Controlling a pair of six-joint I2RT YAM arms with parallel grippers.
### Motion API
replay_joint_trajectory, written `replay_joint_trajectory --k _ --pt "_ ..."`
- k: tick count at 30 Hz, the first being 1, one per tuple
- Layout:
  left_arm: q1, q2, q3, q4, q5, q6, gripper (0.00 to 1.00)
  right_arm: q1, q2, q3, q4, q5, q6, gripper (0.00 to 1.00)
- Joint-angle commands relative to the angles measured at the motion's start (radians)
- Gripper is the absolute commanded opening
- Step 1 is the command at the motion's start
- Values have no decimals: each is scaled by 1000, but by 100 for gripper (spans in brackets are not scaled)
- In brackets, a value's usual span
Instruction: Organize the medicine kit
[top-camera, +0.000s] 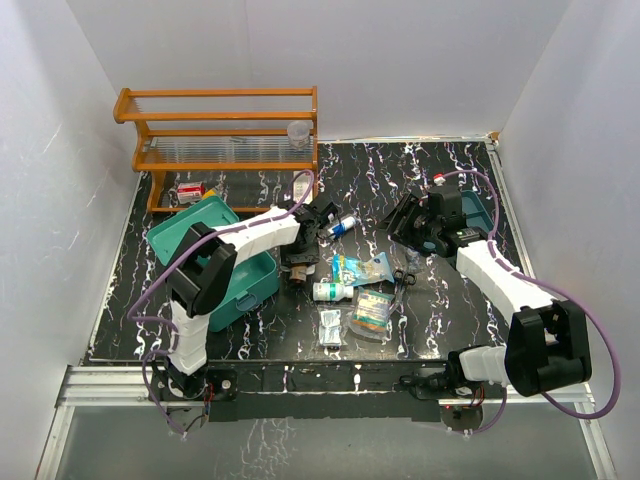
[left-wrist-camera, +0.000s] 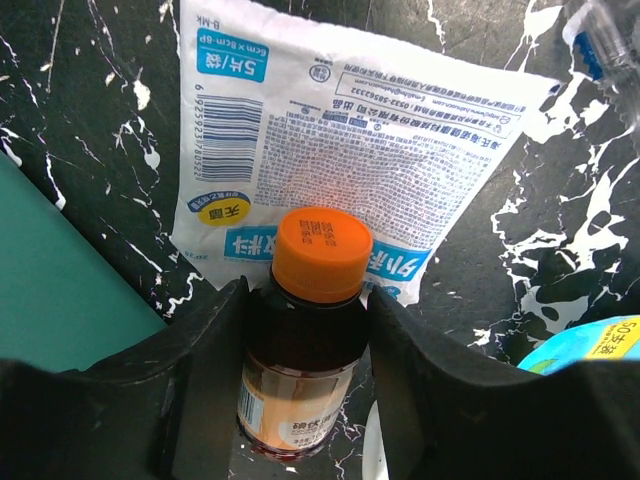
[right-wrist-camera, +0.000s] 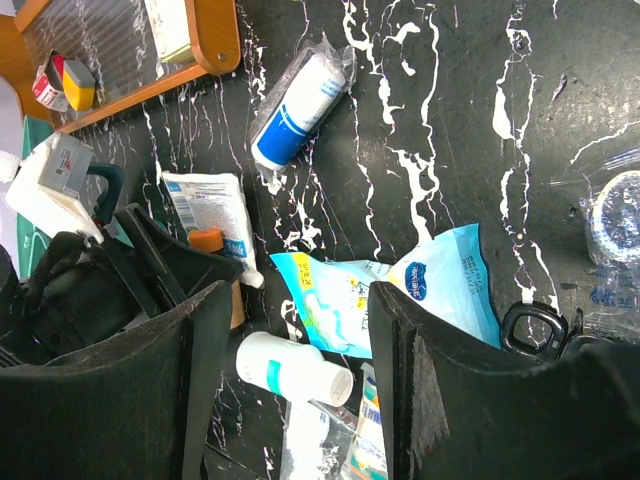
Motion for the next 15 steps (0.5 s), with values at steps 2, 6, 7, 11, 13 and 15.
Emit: replay_joint_trajectory --k 2,6,7,11,13,15 --pt "-4 -119 21 10 6 22 35 4 -44 -2 56 12 3 54" --pt "1 -254 25 19 35 56 35 4 -41 12 57 10 4 54" --pt "8 -287 24 20 50 65 36 5 -38 16 59 9 5 54" --pt "72 -438 -14 31 114 65 36 12 -17 31 74 6 14 53" --pt "118 -523 -32 17 118 58 36 17 -2 40 79 6 15 53" --pt "169 -599 -59 7 121 45 36 28 14 47 84 9 19 52"
